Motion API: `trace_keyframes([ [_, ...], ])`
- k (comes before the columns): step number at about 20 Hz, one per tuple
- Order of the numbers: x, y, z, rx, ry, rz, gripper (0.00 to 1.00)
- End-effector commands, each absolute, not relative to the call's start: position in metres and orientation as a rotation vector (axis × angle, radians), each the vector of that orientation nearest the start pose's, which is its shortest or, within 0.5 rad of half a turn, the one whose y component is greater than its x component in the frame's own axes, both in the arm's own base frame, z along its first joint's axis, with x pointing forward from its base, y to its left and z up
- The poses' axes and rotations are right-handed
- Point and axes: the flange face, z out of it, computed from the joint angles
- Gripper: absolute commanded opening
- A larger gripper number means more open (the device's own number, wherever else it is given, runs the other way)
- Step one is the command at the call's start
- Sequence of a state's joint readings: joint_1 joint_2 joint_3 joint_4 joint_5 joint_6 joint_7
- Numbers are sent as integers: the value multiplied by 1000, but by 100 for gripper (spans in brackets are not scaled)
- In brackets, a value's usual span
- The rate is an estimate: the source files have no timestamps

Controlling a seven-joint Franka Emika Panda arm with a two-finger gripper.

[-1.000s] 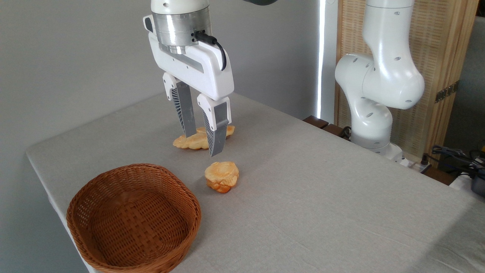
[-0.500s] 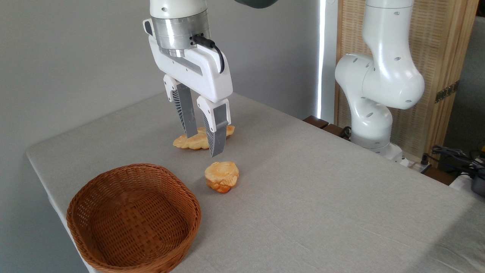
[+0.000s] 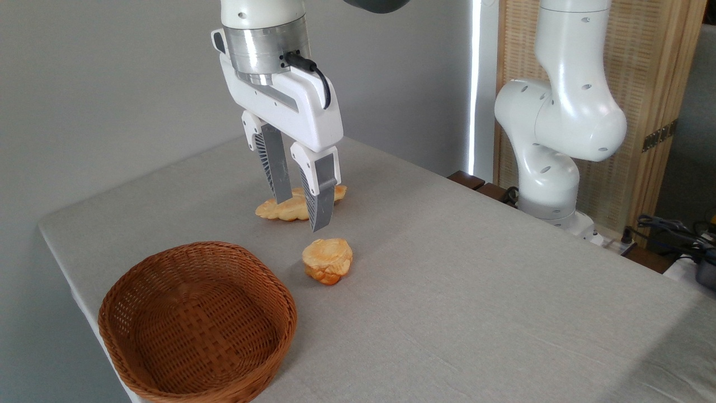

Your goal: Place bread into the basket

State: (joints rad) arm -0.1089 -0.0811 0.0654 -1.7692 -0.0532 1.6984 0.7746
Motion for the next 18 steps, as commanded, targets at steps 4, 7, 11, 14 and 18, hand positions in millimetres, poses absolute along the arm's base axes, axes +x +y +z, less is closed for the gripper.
trace_keyframes([
  [4, 527, -54, 564, -2929, 1321, 25, 100],
  [7, 522, -71, 543, -2910, 1366, 52, 100],
  [11, 510, -82, 501, -2897, 1403, 94, 100],
  [14, 500, -87, 471, -2895, 1427, 157, 100],
  [18, 493, -96, 440, -2875, 1449, 136, 100],
])
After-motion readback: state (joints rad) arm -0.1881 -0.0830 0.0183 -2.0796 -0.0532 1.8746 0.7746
